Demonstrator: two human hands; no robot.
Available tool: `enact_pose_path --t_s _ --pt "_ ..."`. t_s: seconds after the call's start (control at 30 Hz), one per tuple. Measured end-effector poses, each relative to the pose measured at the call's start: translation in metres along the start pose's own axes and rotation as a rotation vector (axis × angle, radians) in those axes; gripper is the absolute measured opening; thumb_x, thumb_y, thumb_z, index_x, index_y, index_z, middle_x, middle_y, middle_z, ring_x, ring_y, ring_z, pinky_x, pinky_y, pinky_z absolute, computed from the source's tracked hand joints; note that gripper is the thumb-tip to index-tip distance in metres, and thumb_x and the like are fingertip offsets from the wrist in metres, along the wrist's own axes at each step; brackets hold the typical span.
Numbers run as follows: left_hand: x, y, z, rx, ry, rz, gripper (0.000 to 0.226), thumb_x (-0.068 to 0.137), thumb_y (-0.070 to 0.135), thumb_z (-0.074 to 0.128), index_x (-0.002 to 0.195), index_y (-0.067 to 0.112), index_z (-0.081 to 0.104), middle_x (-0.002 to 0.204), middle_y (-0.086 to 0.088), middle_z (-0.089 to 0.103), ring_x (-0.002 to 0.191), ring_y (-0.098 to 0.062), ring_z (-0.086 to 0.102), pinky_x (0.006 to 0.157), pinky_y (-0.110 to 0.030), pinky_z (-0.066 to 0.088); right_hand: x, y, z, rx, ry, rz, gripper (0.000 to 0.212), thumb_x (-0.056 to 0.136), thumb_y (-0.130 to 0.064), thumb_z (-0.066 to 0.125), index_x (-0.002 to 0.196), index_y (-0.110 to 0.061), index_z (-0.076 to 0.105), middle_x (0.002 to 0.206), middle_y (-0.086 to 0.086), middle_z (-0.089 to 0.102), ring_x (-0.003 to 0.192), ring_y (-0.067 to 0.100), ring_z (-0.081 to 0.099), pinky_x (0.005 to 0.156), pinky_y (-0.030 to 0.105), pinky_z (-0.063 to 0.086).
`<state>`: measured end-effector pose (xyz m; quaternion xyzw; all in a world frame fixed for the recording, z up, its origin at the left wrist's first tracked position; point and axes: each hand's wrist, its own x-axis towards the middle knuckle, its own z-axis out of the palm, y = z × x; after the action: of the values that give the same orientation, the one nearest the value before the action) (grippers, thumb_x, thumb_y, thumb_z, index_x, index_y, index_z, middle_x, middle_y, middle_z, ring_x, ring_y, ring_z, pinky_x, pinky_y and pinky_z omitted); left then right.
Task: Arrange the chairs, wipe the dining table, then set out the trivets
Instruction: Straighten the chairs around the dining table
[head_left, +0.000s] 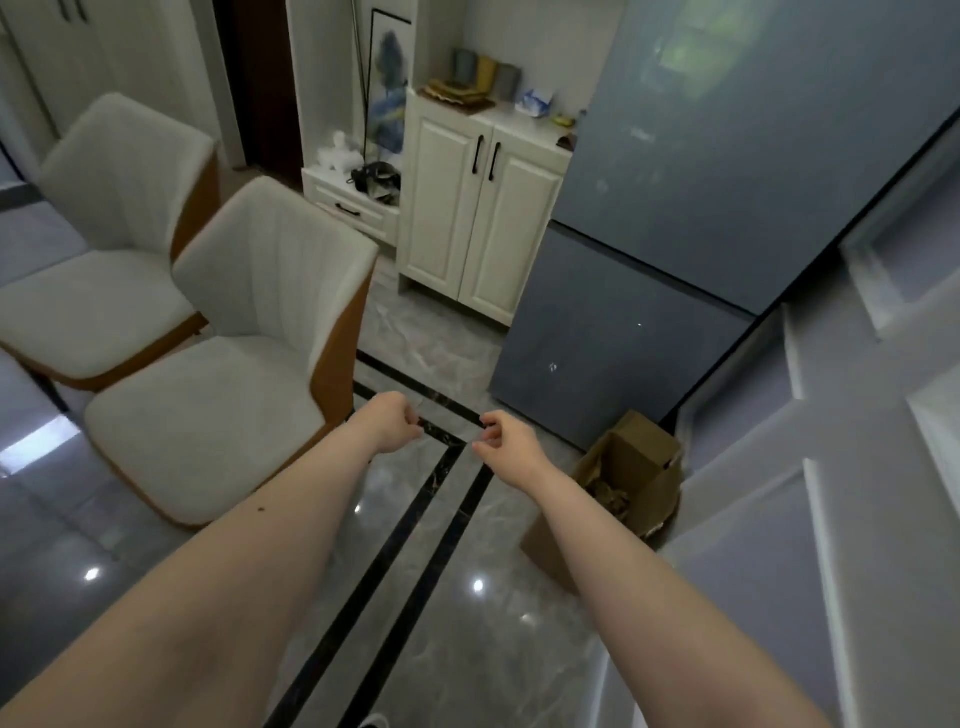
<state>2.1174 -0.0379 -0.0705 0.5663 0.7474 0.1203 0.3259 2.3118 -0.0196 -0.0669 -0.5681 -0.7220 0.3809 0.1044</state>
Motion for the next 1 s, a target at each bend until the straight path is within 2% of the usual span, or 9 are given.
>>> enact_pose_path --t_s 0.27,0.43,0.57,0.7,0.8,0.9,1.0 --pt "0.128 0.021 -0.028 -0.035 -0.004 -0.022 0.025 0.091 0.026 0.061 0.113 0.014 0.063 0.113 -0.004 0.062 0.101 -0.017 0.058 0.089 -0.031 0.05 0.132 -0.007 -0.037 -0.035 -0.015 -0.012 0.047 0.092 -0.021 0.062 0.135 -0.011 0.046 0.117 0.006 0.057 0.098 0.015 0.056 0.085 0.024 0.046" --pt "0.222 0.037 -0.052 -0.03 0.015 -0.06 0.032 0.09 0.025 0.062 0.118 0.011 0.06 0.117 -0.006 0.06 0.107 -0.02 0.057 0.091 -0.031 0.049 0.236 -0.009 -0.066 -0.065 -0.098 -0.034 0.047 0.093 -0.02 0.061 0.136 -0.01 0.044 0.118 0.008 0.057 0.104 0.021 0.058 0.089 0.029 0.048" --pt "0.294 0.051 -0.088 -0.016 0.059 -0.117 0.034 0.091 0.025 0.06 0.123 0.013 0.057 0.12 -0.005 0.058 0.108 -0.019 0.057 0.093 -0.031 0.049 0.324 -0.019 -0.098 -0.054 -0.169 -0.057 0.046 0.094 -0.019 0.059 0.136 -0.01 0.044 0.12 0.008 0.057 0.106 0.018 0.056 0.084 0.022 0.043" --pt "0.351 0.047 -0.132 -0.032 0.265 -0.217 0.031 0.091 0.027 0.059 0.119 0.013 0.06 0.118 -0.006 0.062 0.108 -0.023 0.057 0.092 -0.034 0.048 0.413 -0.051 -0.12 -0.097 -0.229 -0.155 0.045 0.092 -0.017 0.06 0.135 -0.01 0.047 0.113 0.005 0.057 0.094 0.012 0.053 0.081 0.021 0.041" --pt "0.368 0.036 -0.156 -0.136 0.465 -0.279 0.028 0.091 0.026 0.057 0.114 0.01 0.062 0.109 -0.01 0.065 0.101 -0.028 0.06 0.084 -0.034 0.05 0.451 -0.077 -0.116 -0.105 -0.264 -0.218 0.043 0.092 -0.017 0.061 0.132 -0.009 0.049 0.117 0.01 0.059 0.093 0.013 0.053 0.082 0.021 0.041" --pt "0.383 0.021 -0.183 -0.207 0.65 -0.371 0.025 0.093 0.021 0.053 0.112 0.006 0.059 0.101 -0.012 0.065 0.095 -0.03 0.061 0.082 -0.04 0.052 0.495 -0.109 -0.099 -0.127 -0.353 -0.311 0.043 0.091 -0.016 0.061 0.131 -0.006 0.049 0.119 0.012 0.059 0.094 0.013 0.053 0.082 0.021 0.042" --pt "0.399 -0.002 -0.207 -0.298 0.799 -0.421 0.021 0.094 0.018 0.054 0.109 0.005 0.057 0.099 -0.011 0.062 0.094 -0.028 0.061 0.082 -0.043 0.052 0.536 -0.144 -0.079 -0.163 -0.433 -0.407 0.043 0.091 -0.018 0.062 0.131 -0.008 0.05 0.119 0.01 0.06 0.095 0.014 0.055 0.089 0.026 0.046"
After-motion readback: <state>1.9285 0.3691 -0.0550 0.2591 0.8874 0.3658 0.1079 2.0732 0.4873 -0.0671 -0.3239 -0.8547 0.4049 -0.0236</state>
